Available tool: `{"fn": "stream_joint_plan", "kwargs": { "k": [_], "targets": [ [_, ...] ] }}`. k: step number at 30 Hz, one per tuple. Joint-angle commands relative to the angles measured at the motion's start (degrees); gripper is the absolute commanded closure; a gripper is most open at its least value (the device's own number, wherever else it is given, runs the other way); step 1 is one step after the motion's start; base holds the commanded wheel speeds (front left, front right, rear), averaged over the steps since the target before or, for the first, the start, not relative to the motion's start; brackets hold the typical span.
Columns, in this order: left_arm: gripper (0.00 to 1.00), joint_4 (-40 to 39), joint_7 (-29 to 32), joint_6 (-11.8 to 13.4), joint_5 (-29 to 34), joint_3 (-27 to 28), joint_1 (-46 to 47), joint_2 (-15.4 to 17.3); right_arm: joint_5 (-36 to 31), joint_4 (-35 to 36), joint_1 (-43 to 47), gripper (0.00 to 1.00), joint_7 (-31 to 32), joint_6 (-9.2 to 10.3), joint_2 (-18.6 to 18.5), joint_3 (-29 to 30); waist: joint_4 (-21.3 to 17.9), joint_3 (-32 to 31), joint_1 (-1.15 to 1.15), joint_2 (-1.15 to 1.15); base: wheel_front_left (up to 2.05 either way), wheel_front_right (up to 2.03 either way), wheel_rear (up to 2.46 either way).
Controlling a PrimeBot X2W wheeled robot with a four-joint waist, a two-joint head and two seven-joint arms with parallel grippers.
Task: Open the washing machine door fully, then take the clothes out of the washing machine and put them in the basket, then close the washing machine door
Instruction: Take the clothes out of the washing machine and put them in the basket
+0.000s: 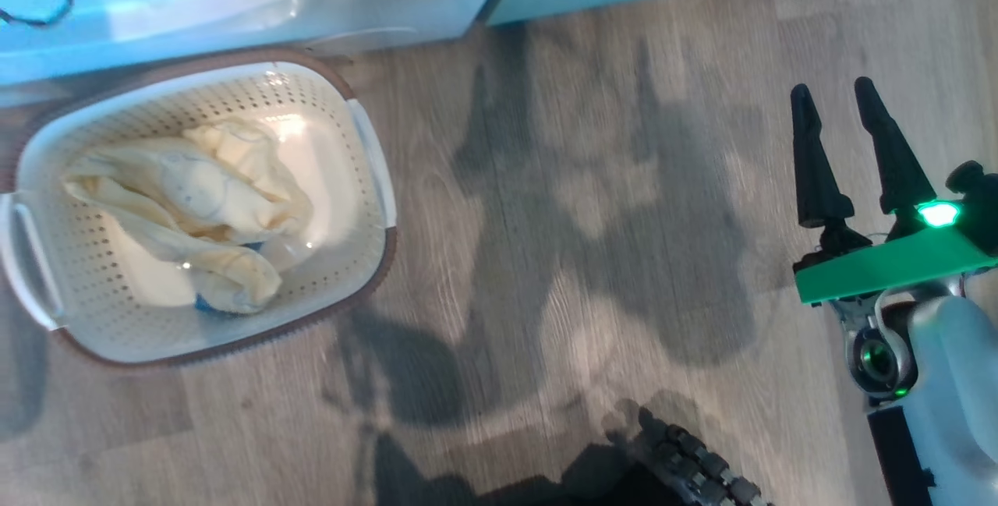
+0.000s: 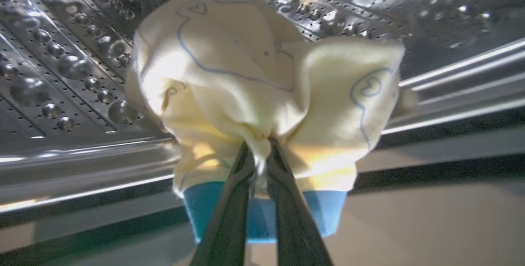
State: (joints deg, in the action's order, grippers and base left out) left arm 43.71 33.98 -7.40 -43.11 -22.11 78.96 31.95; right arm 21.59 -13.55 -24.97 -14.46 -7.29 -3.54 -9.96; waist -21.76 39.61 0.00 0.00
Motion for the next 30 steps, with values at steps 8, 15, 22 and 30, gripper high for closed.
{"fn": "stream_joint_plan", "kwargs": {
  "k": [8,15,22,30],
  "targets": [
    [1.0,-7.9,-7.7,-0.1,-5.1,-0.1,-8.0,3.7,-0.9,1.3,3.7,0.0,-0.5,-0.2,-2.2,0.4,3.7,-6.2,0.0,0.0,0.0,0.0,0.0],
    [1.0,-11.7,-13.2,-0.1,-6.2,-0.3,-15.6,3.8,-1.2,1.1,5.6,0.0,-0.5,-0.2,-3.4,0.9,5.6,-10.3,0.0,0.0,0.0,0.0,0.0],
    [1.0,-17.4,-19.3,2.1,-4.3,-1.4,-24.8,3.1,-1.4,0.8,8.1,0.0,-0.5,-0.2,-4.7,1.5,8.2,-15.1,0.0,0.0,0.0,0.0,0.0],
    [1.0,-26.0,-23.5,6.3,-2.5,-3.6,-36.6,1.7,-1.6,0.4,10.8,0.0,-0.5,-0.2,-5.9,1.8,11.2,-20.0,0.0,0.0,0.0,0.0,0.0]
  ]
}}
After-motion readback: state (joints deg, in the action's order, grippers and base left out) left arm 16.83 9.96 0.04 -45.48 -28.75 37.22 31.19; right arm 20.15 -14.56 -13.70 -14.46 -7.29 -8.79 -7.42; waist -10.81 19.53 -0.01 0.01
